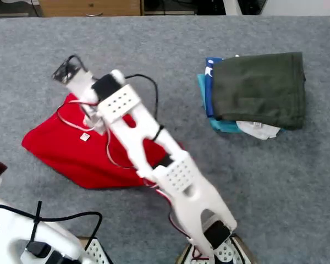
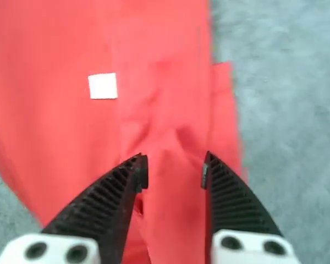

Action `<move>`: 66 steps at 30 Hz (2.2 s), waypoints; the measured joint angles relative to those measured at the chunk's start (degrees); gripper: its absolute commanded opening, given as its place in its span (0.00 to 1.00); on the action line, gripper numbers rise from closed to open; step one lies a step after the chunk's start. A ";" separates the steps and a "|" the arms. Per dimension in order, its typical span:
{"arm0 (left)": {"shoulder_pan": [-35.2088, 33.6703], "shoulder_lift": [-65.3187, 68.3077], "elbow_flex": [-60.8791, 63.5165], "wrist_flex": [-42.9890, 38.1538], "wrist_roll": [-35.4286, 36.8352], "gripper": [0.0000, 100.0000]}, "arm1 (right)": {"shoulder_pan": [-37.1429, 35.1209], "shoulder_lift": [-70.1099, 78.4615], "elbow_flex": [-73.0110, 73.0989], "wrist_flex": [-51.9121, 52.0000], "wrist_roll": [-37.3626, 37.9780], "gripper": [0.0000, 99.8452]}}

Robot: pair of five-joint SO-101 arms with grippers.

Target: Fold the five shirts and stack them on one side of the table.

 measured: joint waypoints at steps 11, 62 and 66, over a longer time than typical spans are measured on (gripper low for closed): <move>-0.44 0.00 3.25 0.00 0.00 0.24 | -0.09 2.20 -2.29 1.05 16.44 0.21; 27.52 28.31 -24.97 13.71 19.08 0.24 | 16.79 -1.41 -22.77 1.05 14.68 0.00; 33.05 45.71 -38.95 18.46 25.23 0.24 | 17.58 -0.70 -22.77 1.05 13.80 0.00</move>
